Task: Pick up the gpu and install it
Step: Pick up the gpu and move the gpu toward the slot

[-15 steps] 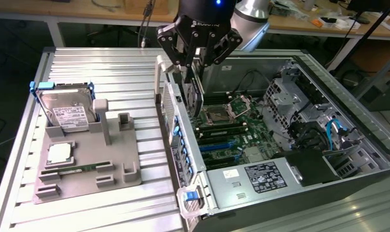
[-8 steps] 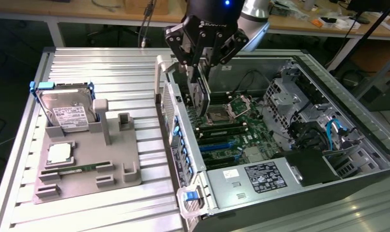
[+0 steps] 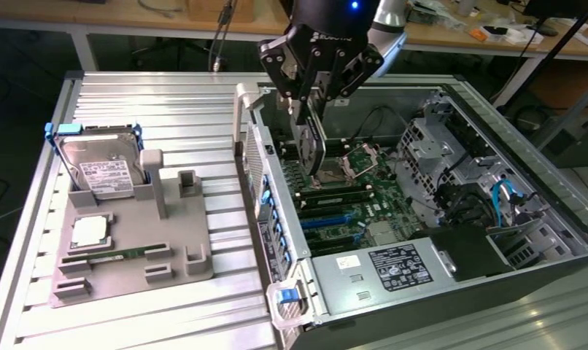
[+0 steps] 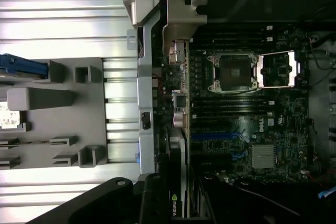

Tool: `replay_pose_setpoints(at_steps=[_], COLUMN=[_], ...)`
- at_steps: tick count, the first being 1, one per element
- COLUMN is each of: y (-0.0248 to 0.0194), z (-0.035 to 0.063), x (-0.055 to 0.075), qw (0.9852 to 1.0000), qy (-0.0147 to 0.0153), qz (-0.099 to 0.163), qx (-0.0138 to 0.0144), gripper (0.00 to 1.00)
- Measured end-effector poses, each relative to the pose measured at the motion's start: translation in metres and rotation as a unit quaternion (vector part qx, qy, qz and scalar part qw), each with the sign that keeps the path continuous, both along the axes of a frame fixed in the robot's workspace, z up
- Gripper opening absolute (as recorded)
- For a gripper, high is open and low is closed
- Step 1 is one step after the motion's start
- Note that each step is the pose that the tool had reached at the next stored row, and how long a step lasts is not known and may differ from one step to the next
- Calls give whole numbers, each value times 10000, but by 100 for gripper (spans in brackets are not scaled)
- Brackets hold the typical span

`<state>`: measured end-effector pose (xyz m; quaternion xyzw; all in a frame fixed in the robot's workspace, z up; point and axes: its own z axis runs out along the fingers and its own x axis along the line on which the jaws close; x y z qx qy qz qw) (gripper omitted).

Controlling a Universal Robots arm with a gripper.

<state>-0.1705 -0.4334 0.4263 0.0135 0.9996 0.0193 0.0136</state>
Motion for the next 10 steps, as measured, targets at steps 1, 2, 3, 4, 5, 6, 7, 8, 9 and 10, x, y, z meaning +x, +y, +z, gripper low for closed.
replay_pose_setpoints(at_steps=[1, 2, 3, 4, 5, 6, 7, 8, 9, 10], y=[0, 1, 1, 1, 1, 1, 1, 0, 0, 0], z=[0, 0, -2, -2, -2, -2, -3, -5, -7, -7], x=[1, 2, 2, 2, 2, 2, 2, 5, 20, 20], qw=[10000, 10000, 10000, 10000, 10000, 10000, 10000, 10000, 10000, 10000], qy=[0, 0, 0, 0, 0, 0, 0, 0, 0, 0], qz=[0, 0, 0, 0, 0, 0, 0, 0, 0, 0], qx=[0, 0, 0, 0, 0, 0, 0, 0, 0, 0], gripper=[27, 27, 27, 27, 27, 27, 27, 27, 27, 27])
